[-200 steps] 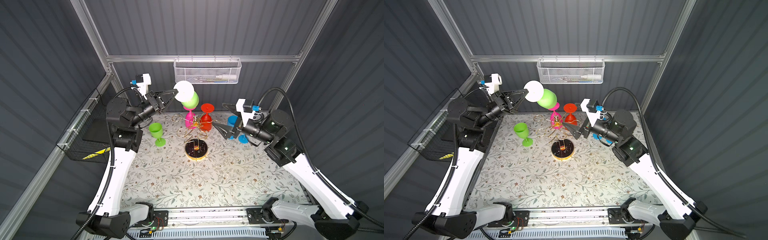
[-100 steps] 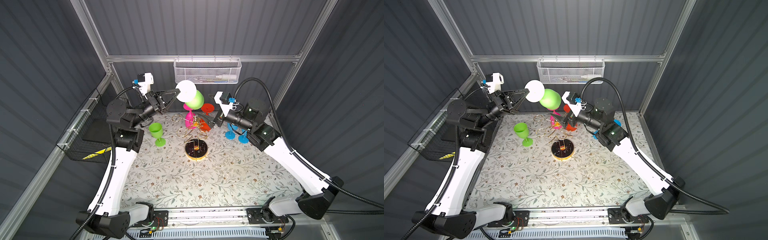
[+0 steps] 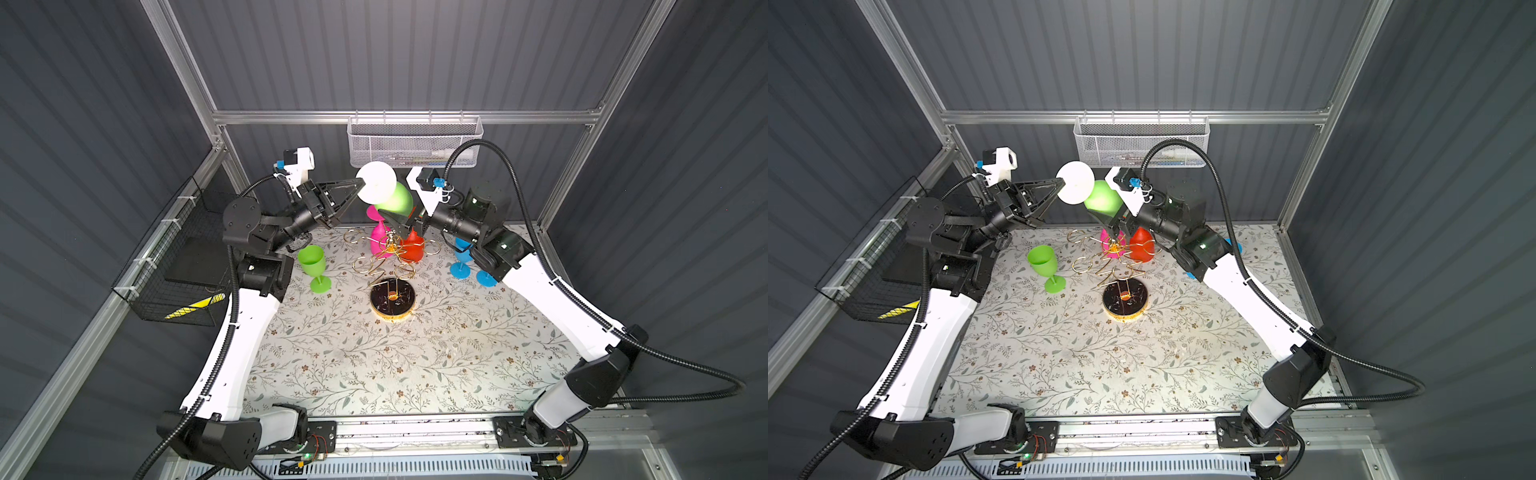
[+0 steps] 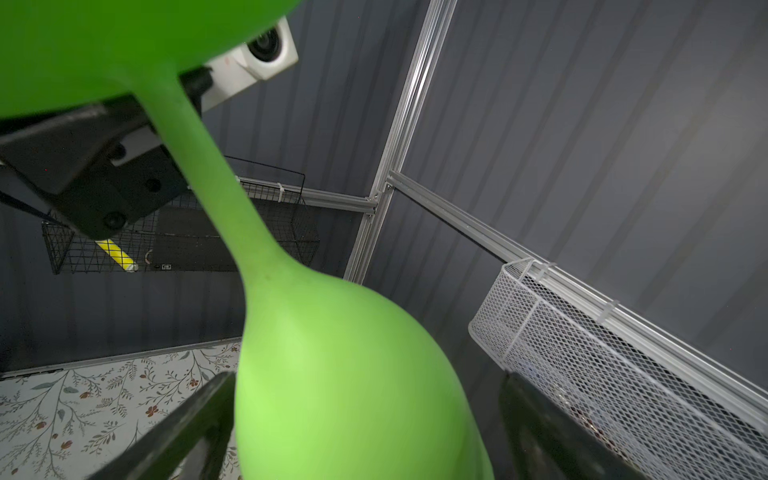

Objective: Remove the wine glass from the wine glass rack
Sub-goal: 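Close the right gripper on the green glass bowl held by the left gripper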

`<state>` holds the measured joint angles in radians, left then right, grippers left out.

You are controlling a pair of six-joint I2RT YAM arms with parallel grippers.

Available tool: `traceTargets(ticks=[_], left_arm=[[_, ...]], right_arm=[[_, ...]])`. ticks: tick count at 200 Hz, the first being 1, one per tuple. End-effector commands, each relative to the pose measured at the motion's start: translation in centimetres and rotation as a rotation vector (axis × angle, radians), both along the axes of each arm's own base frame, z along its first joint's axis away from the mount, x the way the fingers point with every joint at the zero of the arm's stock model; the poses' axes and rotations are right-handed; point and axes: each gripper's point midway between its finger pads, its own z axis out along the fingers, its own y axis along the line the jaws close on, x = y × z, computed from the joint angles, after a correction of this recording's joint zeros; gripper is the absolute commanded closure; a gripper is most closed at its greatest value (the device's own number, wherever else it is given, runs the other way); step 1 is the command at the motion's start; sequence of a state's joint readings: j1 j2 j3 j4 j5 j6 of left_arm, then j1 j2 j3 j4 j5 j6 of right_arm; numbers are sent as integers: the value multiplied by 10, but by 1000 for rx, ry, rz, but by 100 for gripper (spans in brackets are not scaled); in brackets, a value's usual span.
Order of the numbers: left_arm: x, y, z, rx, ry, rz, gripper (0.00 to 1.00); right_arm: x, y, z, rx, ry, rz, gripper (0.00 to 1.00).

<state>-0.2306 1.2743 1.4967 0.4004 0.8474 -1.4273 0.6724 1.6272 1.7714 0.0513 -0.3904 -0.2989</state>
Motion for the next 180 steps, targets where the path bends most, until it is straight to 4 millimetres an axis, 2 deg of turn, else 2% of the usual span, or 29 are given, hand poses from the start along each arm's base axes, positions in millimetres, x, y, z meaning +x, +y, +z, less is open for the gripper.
traceTargets(ticks=[1, 30, 82, 139, 167, 180], left_arm=[[-12, -1, 11, -10, -53, -25, 100], [-13, -1, 12, -12, -52, -28, 100], [-14, -1, 13, -15, -57, -26, 100], [-13, -1, 9, -1, -67, -12, 100], [-15, 0, 8, 4, -84, -4, 94], [-15, 0, 8, 10, -94, 1, 82]], right_arm=[[1, 4, 3, -1, 1, -8, 1], [5, 5, -1, -7, 15, -25, 1], [3, 3, -6, -15, 19, -56, 18], [-9, -8, -6, 4, 47, -78, 27], [-23, -25, -6, 17, 110, -100, 33], [-29, -34, -11, 19, 140, -117, 34]])
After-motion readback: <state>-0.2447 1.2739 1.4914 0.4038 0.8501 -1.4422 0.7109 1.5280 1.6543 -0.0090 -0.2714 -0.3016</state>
